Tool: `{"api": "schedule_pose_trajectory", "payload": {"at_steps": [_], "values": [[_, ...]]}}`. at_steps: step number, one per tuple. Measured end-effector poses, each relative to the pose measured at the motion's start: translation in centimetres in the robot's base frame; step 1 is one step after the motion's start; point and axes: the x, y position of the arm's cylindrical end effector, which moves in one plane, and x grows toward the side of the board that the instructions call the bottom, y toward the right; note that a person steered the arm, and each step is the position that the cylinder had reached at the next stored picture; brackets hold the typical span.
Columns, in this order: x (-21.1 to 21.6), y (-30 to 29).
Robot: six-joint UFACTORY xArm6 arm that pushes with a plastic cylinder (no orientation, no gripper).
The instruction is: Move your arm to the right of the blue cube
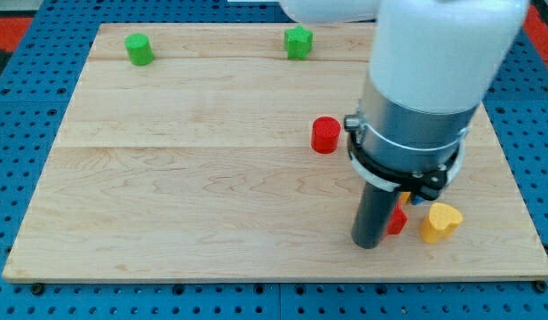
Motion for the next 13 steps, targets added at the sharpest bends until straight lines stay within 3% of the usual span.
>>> {"api": "schedule_pose_trajectory", "payload": {"at_steps": [1, 2, 4, 6, 10, 11, 12, 13], "values": [[1.5, -8.0], [-1.8, -15.0], [-13.4, -18.4], [-16.3, -8.7], [-10.8, 3.2], [-11.8, 0.6], [-15.6, 1.0], [-16.9, 8.3]]}}
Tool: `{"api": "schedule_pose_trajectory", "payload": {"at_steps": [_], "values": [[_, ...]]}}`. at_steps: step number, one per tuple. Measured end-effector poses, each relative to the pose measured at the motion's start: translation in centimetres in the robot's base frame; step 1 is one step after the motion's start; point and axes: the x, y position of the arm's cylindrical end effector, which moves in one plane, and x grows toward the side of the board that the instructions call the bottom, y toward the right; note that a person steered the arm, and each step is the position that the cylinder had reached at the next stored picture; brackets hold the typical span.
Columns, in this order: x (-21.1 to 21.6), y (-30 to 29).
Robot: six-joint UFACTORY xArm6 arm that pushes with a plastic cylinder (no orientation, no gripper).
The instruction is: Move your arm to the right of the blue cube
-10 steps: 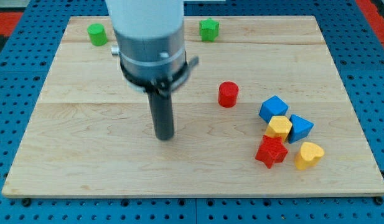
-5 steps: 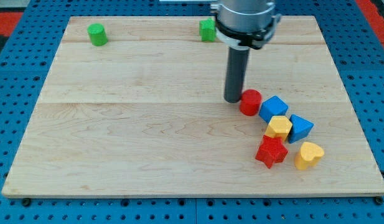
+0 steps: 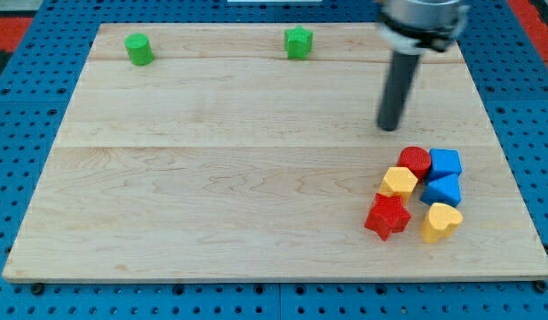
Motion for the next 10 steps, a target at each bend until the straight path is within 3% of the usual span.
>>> {"api": "schedule_pose_trajectory", "payload": {"at_steps": [1, 2, 3, 5, 6, 7, 9, 10], "values": [[1.1, 10.1], [7.3, 11.5], [6.6, 12.4], [0.6, 11.6], [0.6, 11.6], [1.0, 12.1], [7.0, 11.6], [8.0, 9.8]]}}
